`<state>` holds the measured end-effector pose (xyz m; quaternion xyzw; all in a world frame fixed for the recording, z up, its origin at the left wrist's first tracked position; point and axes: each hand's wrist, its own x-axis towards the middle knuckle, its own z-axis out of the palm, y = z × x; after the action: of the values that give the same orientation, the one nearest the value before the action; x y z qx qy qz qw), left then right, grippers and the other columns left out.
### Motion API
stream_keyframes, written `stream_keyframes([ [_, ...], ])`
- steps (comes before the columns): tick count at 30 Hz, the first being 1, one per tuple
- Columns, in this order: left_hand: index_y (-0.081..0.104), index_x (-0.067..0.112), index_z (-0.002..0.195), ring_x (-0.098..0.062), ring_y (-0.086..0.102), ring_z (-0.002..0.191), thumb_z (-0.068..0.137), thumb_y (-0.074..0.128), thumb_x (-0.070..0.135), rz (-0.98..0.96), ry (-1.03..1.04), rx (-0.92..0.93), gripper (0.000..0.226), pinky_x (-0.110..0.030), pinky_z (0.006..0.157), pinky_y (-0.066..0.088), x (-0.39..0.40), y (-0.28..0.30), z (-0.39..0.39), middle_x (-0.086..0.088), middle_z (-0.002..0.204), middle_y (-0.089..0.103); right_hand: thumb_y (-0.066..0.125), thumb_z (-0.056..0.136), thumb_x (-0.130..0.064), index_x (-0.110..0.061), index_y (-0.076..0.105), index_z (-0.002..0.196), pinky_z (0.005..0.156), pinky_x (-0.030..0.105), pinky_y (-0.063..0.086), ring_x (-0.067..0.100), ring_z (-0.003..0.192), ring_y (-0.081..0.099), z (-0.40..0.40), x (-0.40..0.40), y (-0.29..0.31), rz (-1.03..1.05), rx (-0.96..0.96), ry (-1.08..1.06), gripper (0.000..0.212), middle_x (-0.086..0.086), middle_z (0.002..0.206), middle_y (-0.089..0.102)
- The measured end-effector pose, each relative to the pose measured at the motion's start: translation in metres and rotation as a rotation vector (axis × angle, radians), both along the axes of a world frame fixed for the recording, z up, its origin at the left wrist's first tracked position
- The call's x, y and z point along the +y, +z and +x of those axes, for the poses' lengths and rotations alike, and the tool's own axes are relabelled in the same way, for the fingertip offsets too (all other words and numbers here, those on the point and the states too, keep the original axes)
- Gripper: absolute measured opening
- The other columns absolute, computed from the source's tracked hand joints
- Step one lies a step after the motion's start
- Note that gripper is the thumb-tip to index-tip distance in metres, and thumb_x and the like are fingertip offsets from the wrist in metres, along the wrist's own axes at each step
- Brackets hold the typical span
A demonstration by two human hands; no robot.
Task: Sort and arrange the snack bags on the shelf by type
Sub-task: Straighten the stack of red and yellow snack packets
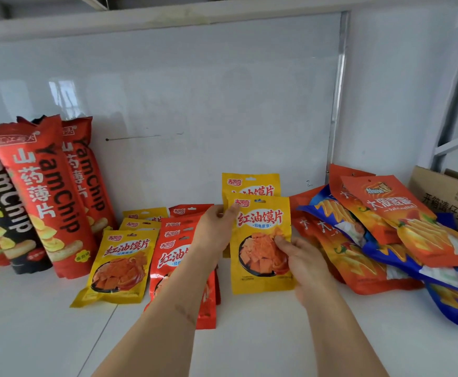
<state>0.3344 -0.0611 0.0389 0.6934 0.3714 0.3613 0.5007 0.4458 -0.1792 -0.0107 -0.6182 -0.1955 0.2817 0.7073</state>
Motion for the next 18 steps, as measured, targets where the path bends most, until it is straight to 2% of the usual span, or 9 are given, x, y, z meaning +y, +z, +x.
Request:
stream_keyframes([
  [3, 0.063, 0.018, 0.119, -0.02, 0.067, 0.093, 0.104, 0.037, 0.054, 0.233, 0.162, 0.123, 0.047, -0.035, 0.076, 0.053, 0.007, 0.007, -0.02, 0.002, 0.101, 0.071, 0.067, 0.094, -0.028, -0.017, 0.07, 0.083, 0.066, 0.031, 0.052, 0.02, 0.081, 0.072, -0.011, 0.001, 0.005, 0.004, -0.027, 0.003, 0.016, 0.002, 0.084, 0.077],
  [5, 0.064, 0.016, 0.12, -0.027, 0.066, 0.094, 0.106, 0.037, 0.049, 0.368, 0.269, 0.194, 0.045, -0.034, 0.074, 0.048, 0.015, 0.008, -0.04, -0.006, 0.102, 0.073, 0.066, 0.094, -0.028, -0.018, 0.069, 0.081, 0.062, 0.027, 0.049, 0.019, 0.078, 0.071, -0.021, 0.001, 0.008, 0.012, -0.052, -0.009, 0.017, 0.002, 0.084, 0.076],
  [9, 0.066, 0.016, 0.114, -0.025, 0.056, 0.079, 0.106, 0.042, 0.036, 0.667, 0.385, 0.361, 0.032, -0.031, 0.063, 0.039, 0.029, 0.001, -0.088, -0.004, 0.098, 0.07, 0.068, 0.092, -0.03, -0.017, 0.071, 0.082, 0.068, 0.032, 0.052, 0.021, 0.08, 0.072, -0.05, 0.007, 0.012, 0.02, -0.07, -0.032, 0.017, 0.001, 0.083, 0.077],
  [11, 0.068, 0.017, 0.11, -0.023, 0.055, 0.076, 0.106, 0.044, 0.034, 0.732, 0.393, 0.378, 0.03, -0.03, 0.06, 0.035, 0.035, -0.004, -0.111, 0.0, 0.094, 0.067, 0.068, 0.092, -0.029, -0.015, 0.071, 0.086, 0.069, 0.033, 0.054, 0.021, 0.08, 0.072, -0.067, 0.011, 0.014, 0.025, -0.089, -0.047, 0.016, 0.001, 0.084, 0.077],
  [13, 0.069, 0.017, 0.108, -0.025, 0.061, 0.082, 0.105, 0.046, 0.033, 0.762, 0.378, 0.367, 0.028, -0.03, 0.06, 0.034, 0.042, -0.008, -0.133, 0.0, 0.097, 0.069, 0.069, 0.091, -0.028, -0.013, 0.071, 0.088, 0.066, 0.032, 0.054, 0.019, 0.078, 0.072, -0.085, 0.015, 0.02, 0.067, -0.123, -0.069, 0.015, 0.001, 0.083, 0.077],
  [15, 0.069, 0.017, 0.109, -0.027, 0.065, 0.09, 0.104, 0.048, 0.032, 0.779, 0.35, 0.351, 0.026, -0.029, 0.063, 0.034, 0.047, -0.012, -0.152, -0.001, 0.102, 0.071, 0.069, 0.091, -0.028, -0.015, 0.068, 0.082, 0.063, 0.029, 0.048, 0.018, 0.075, 0.069, -0.104, 0.018, 0.028, 0.095, -0.201, -0.106, 0.016, -0.001, 0.081, 0.075],
  [18, 0.069, 0.02, 0.11, -0.027, 0.066, 0.093, 0.104, 0.047, 0.033, 0.802, 0.304, 0.381, 0.026, -0.029, 0.063, 0.033, 0.052, -0.017, -0.176, 0.0, 0.105, 0.071, 0.07, 0.089, -0.027, -0.018, 0.062, 0.07, 0.068, 0.035, 0.047, 0.024, 0.077, 0.065, -0.127, 0.021, 0.041, 0.132, -0.276, -0.172, 0.022, 0.004, 0.076, 0.07],
])
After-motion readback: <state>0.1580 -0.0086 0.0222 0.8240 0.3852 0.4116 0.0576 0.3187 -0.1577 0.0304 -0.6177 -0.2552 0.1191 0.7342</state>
